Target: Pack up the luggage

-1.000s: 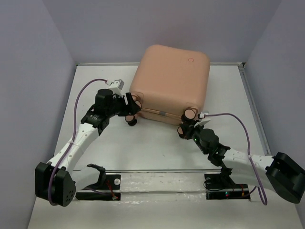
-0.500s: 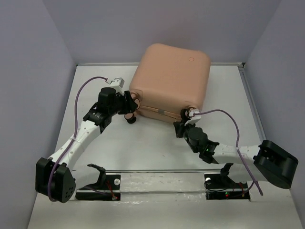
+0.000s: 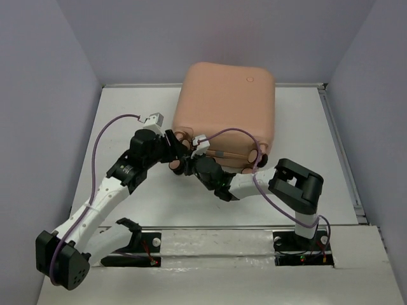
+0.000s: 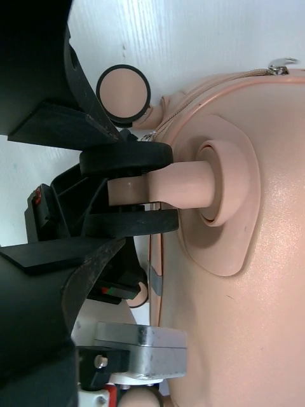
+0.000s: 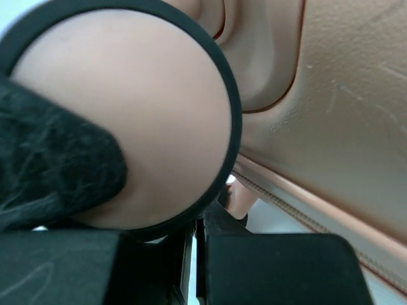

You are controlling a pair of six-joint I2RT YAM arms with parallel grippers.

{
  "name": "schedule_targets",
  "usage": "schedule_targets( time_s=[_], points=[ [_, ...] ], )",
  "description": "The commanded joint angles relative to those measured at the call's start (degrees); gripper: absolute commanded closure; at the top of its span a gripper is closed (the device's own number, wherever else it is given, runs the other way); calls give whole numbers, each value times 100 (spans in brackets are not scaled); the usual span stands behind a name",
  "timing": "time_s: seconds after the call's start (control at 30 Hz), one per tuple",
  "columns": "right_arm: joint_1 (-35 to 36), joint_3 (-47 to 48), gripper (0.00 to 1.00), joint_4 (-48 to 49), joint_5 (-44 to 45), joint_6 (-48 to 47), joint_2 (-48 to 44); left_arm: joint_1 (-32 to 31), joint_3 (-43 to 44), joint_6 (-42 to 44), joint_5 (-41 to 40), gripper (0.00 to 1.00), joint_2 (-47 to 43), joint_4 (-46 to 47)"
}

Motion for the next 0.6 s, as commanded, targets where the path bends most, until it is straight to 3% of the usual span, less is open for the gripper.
schedule_targets(
  time_s=[0.0, 0.17, 0.37, 0.57],
  points=[
    [379, 536, 93, 1304, -1973, 602, 295, -429, -187, -455, 1895, 94, -977, 1225],
    [379, -875, 93, 1534, -1597, 753, -309, -438, -504, -639, 1877, 94, -1171, 1427],
    [379, -2249, 93, 920, -825, 726, -2049, -578, -935, -999, 1939, 94, -865, 2313],
    [266, -3339, 93, 910, -603, 972, -3289, -1606, -541, -1640, 1411, 94, 295, 3956]
  ],
)
